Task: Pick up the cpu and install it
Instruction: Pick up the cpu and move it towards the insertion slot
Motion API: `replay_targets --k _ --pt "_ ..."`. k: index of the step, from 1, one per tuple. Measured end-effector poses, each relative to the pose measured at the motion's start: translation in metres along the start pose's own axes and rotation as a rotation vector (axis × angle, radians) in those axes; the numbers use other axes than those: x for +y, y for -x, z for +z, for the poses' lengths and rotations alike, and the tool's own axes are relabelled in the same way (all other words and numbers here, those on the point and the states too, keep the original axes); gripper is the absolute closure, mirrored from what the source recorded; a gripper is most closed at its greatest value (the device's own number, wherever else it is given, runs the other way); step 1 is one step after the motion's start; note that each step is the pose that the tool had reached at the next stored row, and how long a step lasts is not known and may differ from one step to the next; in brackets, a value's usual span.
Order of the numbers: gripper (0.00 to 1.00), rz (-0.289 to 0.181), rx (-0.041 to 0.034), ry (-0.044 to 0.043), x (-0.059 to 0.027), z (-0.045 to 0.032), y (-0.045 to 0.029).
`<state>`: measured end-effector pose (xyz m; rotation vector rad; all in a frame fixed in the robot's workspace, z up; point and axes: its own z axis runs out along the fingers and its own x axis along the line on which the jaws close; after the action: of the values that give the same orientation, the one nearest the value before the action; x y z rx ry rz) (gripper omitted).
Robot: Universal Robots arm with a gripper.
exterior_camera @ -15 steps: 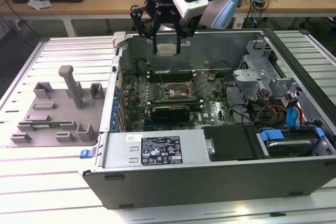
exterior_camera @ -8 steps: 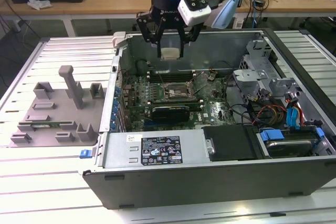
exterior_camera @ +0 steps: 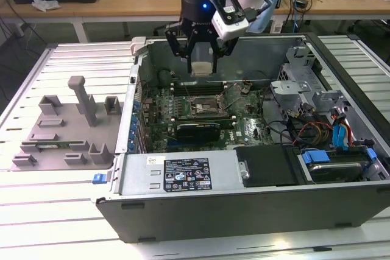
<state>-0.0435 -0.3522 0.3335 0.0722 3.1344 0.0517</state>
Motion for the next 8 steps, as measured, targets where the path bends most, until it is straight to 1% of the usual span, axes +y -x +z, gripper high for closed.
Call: replay_targets --k 5,6,8 --pt "0.45 0.000 0.0008 -0.0002 0.0041 0.0107 0.0047" --pt "0.45 0.000 0.0018 -0.0001 0.0053 0.0145 0.0080" --pt "0.45 0.000 0.0025 -0.0003 0.0066 0.0185 0.0104"
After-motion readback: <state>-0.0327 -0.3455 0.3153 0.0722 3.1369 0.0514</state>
